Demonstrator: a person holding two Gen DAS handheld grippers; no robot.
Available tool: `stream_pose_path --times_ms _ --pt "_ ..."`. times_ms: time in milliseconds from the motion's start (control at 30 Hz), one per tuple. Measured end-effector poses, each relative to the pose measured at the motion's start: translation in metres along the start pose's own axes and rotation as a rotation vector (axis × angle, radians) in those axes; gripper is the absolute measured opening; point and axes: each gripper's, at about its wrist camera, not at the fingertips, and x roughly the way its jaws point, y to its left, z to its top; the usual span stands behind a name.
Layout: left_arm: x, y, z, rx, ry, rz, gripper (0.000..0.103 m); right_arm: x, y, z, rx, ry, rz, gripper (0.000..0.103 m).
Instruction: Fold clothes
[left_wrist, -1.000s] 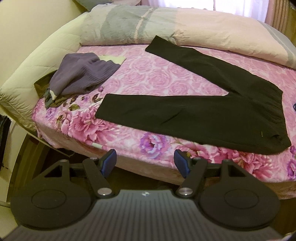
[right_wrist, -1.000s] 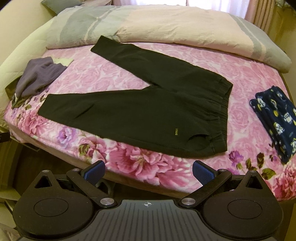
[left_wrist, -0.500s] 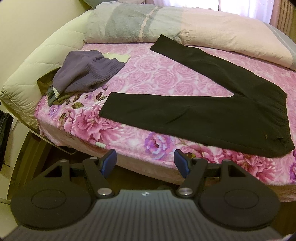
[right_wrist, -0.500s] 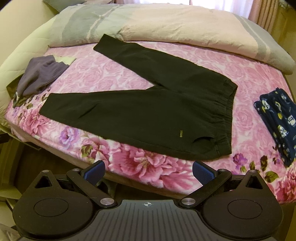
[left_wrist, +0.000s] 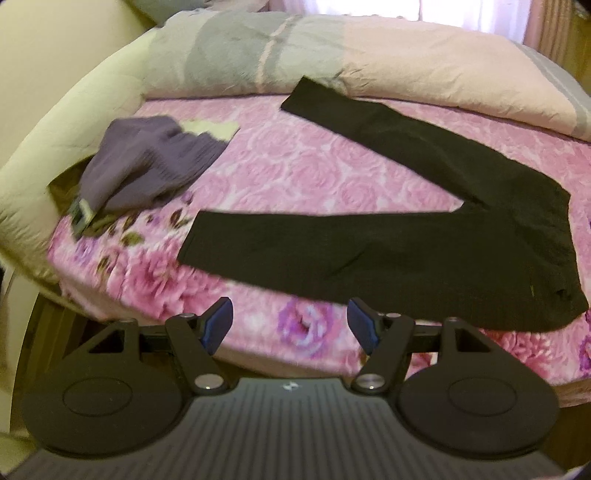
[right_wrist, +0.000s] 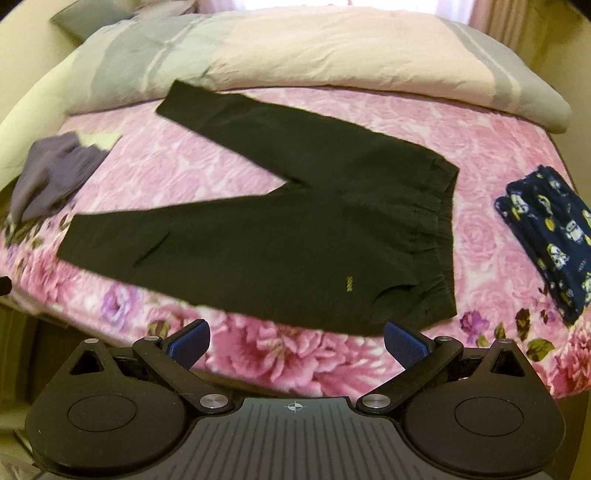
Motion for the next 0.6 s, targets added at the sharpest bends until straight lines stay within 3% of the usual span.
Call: stream_pose_path --times_ms 367,600 --pt "0.076 0.012 0.124 0.212 -0.086 -0.137 0.065 0.018 0.007 0.056 0.264 -0.044 -0.153 0.103" --pt "0.125 0.005 0.169 0.350 -0.079 -0.209 0.065 0.033 0.009 0.052 0.486 -0.050 -0.182 0.103"
